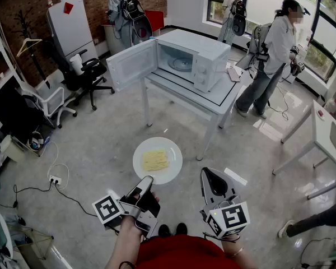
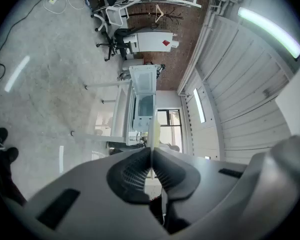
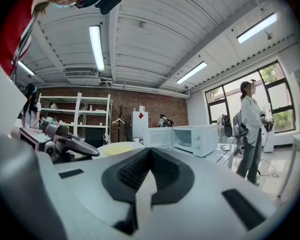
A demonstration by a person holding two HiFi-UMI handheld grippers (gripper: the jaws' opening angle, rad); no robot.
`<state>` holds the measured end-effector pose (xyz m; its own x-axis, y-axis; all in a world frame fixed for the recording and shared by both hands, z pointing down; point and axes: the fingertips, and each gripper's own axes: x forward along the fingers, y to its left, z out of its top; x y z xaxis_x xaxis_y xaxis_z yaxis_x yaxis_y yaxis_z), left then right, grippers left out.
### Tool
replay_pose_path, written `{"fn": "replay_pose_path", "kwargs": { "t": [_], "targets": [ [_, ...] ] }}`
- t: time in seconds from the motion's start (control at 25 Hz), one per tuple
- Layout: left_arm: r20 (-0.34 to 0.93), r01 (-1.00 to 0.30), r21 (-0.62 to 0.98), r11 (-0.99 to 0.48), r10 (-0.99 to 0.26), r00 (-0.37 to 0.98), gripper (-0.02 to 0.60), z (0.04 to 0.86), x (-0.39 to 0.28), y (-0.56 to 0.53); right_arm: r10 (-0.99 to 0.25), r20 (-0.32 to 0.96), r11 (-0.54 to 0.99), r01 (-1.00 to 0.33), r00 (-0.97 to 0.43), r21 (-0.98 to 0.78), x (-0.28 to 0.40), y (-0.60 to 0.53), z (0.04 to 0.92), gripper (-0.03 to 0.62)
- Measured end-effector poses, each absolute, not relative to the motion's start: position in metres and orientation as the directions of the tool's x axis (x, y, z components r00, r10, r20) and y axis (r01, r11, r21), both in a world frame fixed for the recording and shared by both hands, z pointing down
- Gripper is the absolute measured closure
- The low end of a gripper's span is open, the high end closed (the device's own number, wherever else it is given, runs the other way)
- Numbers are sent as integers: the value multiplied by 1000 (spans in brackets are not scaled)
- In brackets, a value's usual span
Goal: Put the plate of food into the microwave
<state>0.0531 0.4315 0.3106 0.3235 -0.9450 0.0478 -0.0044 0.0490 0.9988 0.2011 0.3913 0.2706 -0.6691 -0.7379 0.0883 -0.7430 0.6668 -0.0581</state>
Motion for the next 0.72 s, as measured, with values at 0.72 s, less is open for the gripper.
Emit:
{"fn": "replay_pose_path", "kwargs": {
  "t": [0.72],
  "targets": [
    [69, -3, 997, 71, -948, 310, 558, 321, 66, 417, -729, 97, 670, -735, -678, -102, 222, 378, 283, 580]
  ]
}}
